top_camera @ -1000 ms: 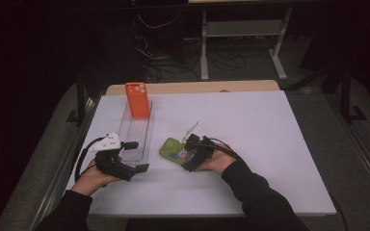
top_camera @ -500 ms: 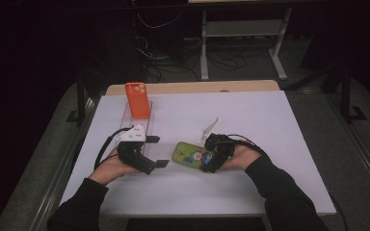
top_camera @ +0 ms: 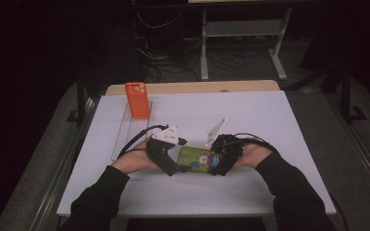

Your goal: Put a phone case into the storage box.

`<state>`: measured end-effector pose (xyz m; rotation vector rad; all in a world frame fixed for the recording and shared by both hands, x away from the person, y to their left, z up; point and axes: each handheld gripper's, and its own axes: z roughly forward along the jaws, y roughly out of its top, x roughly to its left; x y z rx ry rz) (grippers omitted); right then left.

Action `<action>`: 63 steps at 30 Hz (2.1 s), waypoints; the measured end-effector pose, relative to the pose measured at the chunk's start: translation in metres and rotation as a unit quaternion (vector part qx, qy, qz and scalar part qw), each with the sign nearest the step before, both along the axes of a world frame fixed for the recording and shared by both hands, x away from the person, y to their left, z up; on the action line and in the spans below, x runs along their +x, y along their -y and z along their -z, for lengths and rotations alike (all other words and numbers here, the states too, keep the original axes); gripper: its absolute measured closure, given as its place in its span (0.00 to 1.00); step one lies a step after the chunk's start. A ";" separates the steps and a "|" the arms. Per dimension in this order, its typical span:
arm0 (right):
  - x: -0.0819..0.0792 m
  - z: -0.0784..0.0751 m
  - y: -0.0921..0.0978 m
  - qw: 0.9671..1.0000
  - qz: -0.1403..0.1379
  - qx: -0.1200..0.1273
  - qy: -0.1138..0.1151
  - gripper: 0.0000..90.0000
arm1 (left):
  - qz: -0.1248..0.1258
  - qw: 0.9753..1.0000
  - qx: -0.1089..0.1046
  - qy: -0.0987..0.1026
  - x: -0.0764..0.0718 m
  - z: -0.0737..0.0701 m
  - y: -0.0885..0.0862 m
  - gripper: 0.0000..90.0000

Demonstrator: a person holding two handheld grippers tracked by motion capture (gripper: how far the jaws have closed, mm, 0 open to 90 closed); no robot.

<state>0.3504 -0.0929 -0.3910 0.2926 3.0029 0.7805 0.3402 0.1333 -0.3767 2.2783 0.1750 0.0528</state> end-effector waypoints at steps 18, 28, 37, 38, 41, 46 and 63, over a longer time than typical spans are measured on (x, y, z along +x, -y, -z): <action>-0.013 -0.009 -0.010 0.998 -0.063 0.020 0.001 0.17 | 0.049 0.996 0.070 -0.010 -0.006 0.018 0.016 0.05; -0.016 -0.011 -0.012 0.997 -0.071 0.020 0.003 0.17 | 0.061 0.995 0.072 -0.028 -0.006 0.024 0.014 0.13; -0.017 -0.012 -0.012 0.997 -0.072 0.022 0.004 0.17 | 0.065 0.995 0.073 -0.022 -0.008 0.021 0.014 0.16; -0.017 -0.012 -0.012 0.997 -0.074 0.022 0.005 0.16 | 0.067 0.995 0.075 -0.025 -0.008 0.021 0.014 0.16; -0.018 -0.011 -0.012 0.997 -0.080 0.019 0.004 0.16 | 0.068 0.994 0.079 -0.037 -0.008 0.021 0.015 0.17; -0.020 -0.008 -0.015 0.997 -0.078 0.014 -0.003 0.09 | 0.065 0.994 0.078 -0.036 -0.008 0.020 0.014 0.17; -0.008 -0.021 0.024 0.992 0.062 0.099 0.039 0.01 | -0.066 0.996 0.055 -0.039 -0.004 0.019 -0.003 0.17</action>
